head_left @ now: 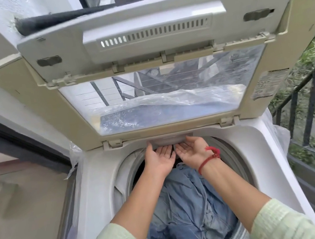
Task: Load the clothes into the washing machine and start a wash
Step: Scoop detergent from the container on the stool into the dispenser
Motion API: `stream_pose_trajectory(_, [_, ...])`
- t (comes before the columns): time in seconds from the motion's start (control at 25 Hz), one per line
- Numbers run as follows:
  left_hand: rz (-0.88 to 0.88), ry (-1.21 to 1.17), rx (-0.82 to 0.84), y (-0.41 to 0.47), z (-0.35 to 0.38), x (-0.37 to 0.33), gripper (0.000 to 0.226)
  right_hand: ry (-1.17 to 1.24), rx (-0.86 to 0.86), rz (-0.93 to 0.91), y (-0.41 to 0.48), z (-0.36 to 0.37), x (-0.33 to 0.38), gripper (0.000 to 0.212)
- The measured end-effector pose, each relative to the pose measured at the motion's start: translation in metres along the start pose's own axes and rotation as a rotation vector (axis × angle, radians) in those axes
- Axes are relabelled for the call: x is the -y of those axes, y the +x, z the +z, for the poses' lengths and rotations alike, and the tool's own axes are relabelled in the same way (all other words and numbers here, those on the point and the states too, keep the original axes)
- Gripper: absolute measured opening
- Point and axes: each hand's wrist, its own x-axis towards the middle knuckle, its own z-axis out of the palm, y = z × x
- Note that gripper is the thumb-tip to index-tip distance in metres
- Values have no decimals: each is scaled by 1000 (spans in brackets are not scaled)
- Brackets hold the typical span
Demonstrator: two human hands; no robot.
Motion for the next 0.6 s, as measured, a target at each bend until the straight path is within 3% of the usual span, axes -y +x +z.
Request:
stream_pose_trajectory(0.32, [22,79,16,2,-14,13,61,-83,47,33,-4,-19,-6,8])
stream_pose_trajectory(0.52, [11,105,1,-9,-34,21,63,-182,78,21,-14,-43,-16,26])
stream_pose_trajectory(0.6, [3,106,-6,-9,-43,24,63,-219,29,0,-11,-47,-16,24])
